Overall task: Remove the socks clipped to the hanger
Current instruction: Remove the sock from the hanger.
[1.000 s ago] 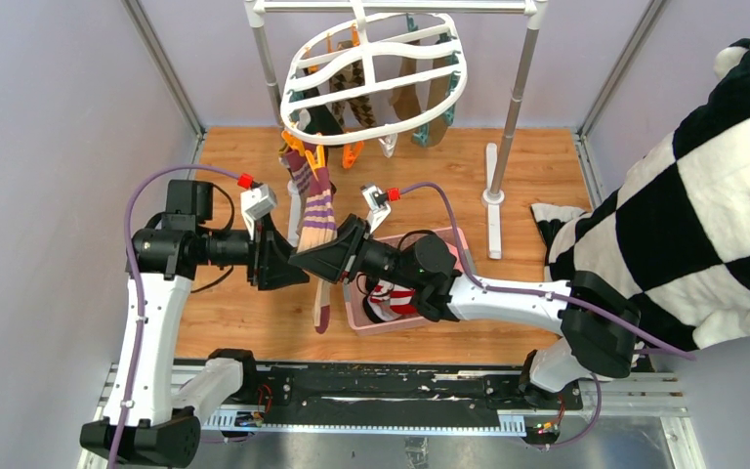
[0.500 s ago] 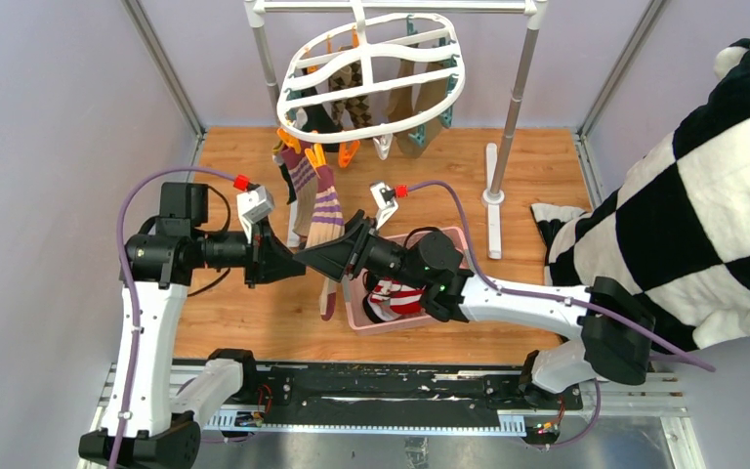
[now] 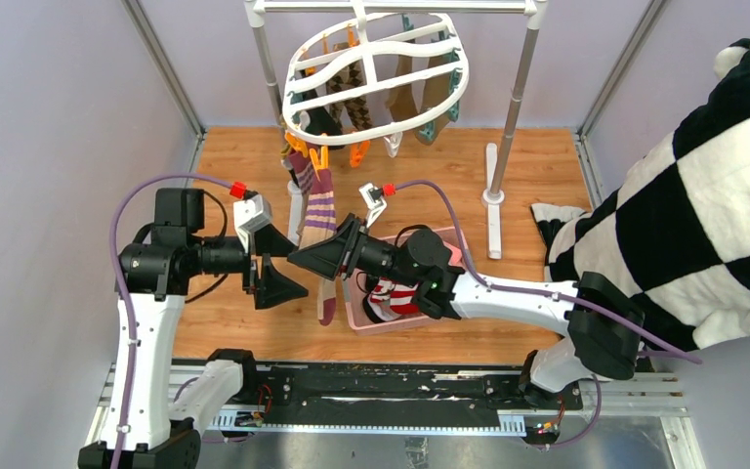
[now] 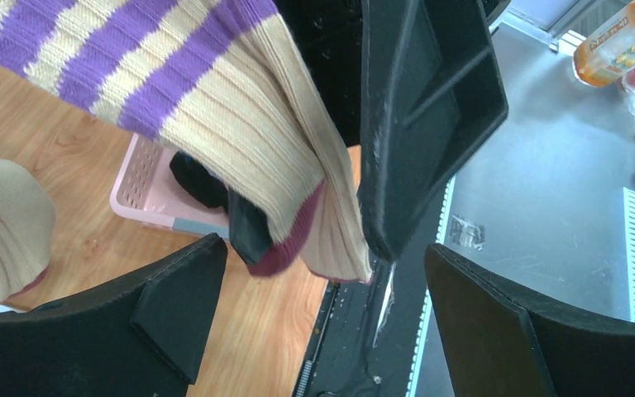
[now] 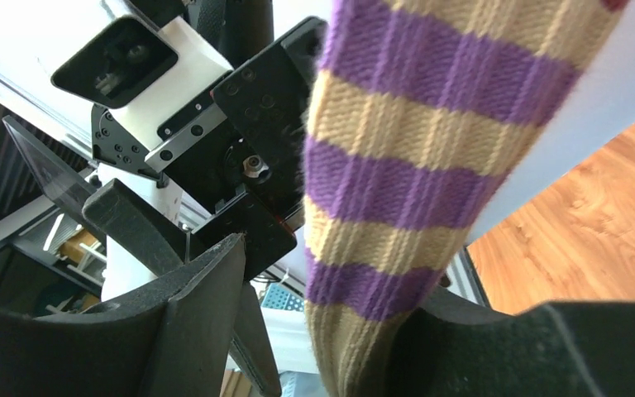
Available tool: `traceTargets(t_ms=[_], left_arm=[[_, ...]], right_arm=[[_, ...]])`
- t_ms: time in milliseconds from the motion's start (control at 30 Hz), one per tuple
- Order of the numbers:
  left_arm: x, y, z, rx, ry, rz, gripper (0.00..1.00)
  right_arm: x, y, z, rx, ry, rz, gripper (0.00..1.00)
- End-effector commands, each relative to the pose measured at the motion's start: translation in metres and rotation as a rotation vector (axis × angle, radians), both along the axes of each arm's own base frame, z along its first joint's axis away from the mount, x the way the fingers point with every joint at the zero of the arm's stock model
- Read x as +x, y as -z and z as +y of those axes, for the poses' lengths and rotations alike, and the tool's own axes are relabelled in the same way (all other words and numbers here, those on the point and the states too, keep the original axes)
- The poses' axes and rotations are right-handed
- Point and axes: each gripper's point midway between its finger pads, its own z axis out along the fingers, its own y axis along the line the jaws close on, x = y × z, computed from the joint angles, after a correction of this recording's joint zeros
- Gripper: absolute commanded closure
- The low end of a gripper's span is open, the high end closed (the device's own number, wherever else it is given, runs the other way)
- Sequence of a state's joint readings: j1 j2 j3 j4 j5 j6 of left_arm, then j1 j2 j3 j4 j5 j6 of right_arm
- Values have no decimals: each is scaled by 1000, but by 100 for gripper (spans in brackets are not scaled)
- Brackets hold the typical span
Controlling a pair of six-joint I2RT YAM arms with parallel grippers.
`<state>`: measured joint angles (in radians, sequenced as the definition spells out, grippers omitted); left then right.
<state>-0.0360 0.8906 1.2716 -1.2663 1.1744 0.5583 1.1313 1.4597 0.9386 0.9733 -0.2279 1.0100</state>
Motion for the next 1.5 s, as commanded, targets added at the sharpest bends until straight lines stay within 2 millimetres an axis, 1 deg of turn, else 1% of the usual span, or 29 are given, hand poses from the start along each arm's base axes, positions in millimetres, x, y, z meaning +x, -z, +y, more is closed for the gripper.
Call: traceTargets(t_ms=[0,167,233,333,400,433,500,533,633,767,867,900,933,1000,1100,1167,1233,1300,1333,1467], left_arm=[[7,-6,-2,-1,27,-41,1],[9,-15,-4,-25,45,-43,1],[10,-14,-5,-34,50,-24,5],[8,-11,-6,-46,53,10,16],[6,-9,-7,-55,59,20,24],[5,-10,-8,-61,63,21,31],[3,-11,-9,-73,71,28,44],[3,-13,-9,-78,74,31,53],[3,-15,-10,-83,75,32,73],[3,-13,-9,-73,68,26,90],[1,-12,-8,-67,63,25,99],[1,-11,-8,-64,60,23,100],[1,-11,-7,-61,56,21,100],[-1,-12,-7,-57,52,12,100],[-4,-14,-6,-53,48,-3,100],[-4,-14,-6,-47,42,-7,100],[-4,-14,-5,-46,39,-2,100],[-3,-13,-6,-48,42,2,100],[-3,-13,-6,-50,44,3,100],[-3,-16,-7,-64,55,11,100]], right_arm=[[-9,-30,3,94,-85,16,43],[-12,-32,6,106,-107,28,44],[-12,-32,6,112,-110,29,44],[-12,-36,5,127,-106,20,44],[-11,-37,3,129,-100,15,44],[-11,-36,3,127,-99,13,43],[-12,-35,3,125,-99,13,43],[-11,-34,3,125,-98,14,43],[-10,-32,3,122,-93,16,43],[-10,-32,0,122,-80,13,42],[-9,-33,-5,118,-58,1,40],[-7,-31,-6,108,-42,-5,39],[-5,-33,-11,104,-18,-17,37],[3,-30,-22,63,69,-42,33],[25,-5,-41,-127,245,-36,28],[46,18,-61,-275,394,-2,26],[59,33,-79,-381,494,7,26],[65,44,-89,-445,552,-1,25],[66,45,-91,-449,561,-8,25],[62,42,-80,-420,517,-16,24]])
